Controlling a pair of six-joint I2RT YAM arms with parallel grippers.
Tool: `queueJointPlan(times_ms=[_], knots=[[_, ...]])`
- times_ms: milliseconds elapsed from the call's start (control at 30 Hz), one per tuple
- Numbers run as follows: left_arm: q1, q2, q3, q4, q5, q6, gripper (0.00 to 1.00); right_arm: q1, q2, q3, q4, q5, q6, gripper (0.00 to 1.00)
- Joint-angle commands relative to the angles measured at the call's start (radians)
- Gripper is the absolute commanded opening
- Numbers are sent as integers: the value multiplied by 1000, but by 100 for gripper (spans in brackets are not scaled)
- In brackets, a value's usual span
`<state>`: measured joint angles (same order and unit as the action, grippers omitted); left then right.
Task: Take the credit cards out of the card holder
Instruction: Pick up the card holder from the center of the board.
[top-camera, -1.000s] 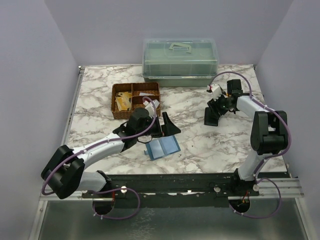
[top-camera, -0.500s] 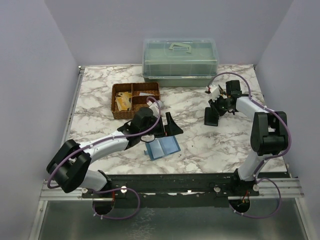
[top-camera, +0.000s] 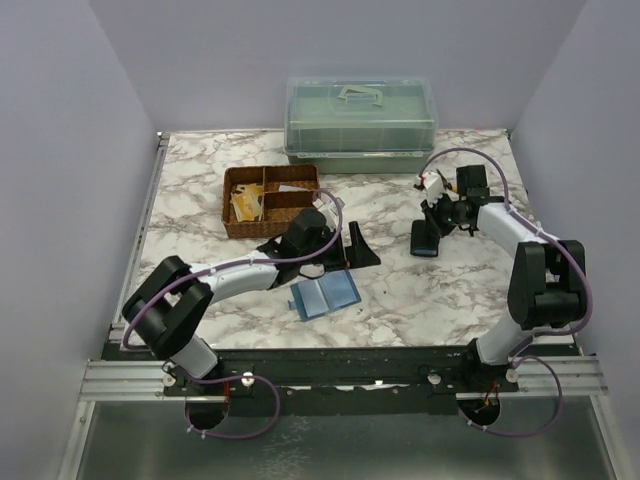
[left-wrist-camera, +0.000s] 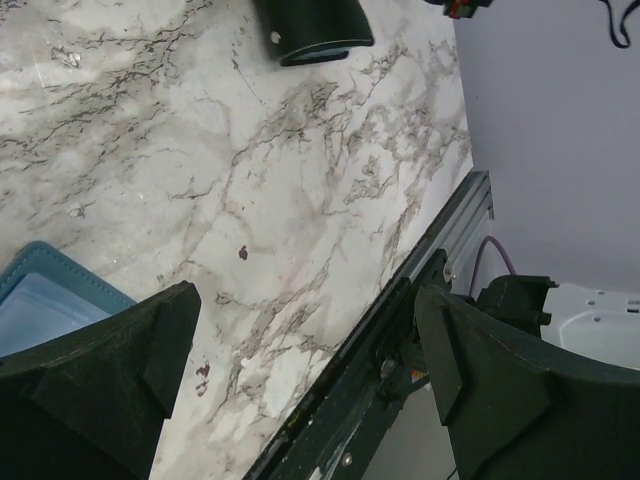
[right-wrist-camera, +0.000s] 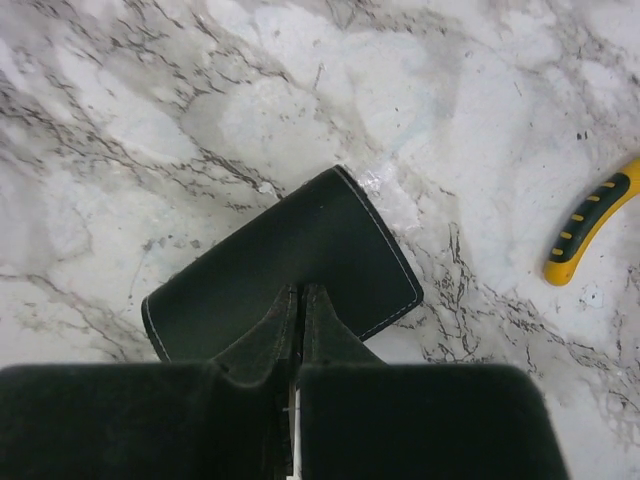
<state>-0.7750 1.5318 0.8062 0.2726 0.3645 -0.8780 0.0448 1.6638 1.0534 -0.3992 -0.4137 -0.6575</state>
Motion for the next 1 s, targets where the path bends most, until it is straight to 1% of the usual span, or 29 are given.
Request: queueJointPlan(times_ms=[0,200,300,367,467,533,867,967], knots=[[-19,76,54,64,-7,8,98,7,-93,-11,11,-112,42,0],[-31,164,96,92,-46,-9,98,8,-183,-33,43,-273,84,0],[-32,203,97,139,-48,-63,99,14,-215,-57,69,-338,102,0],[-33,223,91,189,-43,-125,98,22,-238,-81,93,-385,107,0],[-37,247,81,295,-39,-215,99,41,-262,-111,120,-409,112,0],[-44,259,87,334,-48,-255,99,47,-271,-121,126,-430,120,0],[-69,355,130,380,-156,-402,99,52,-302,-147,144,-492,153,0],[-75,369,132,407,-172,-430,96,52,-303,-151,148,-498,158,0]])
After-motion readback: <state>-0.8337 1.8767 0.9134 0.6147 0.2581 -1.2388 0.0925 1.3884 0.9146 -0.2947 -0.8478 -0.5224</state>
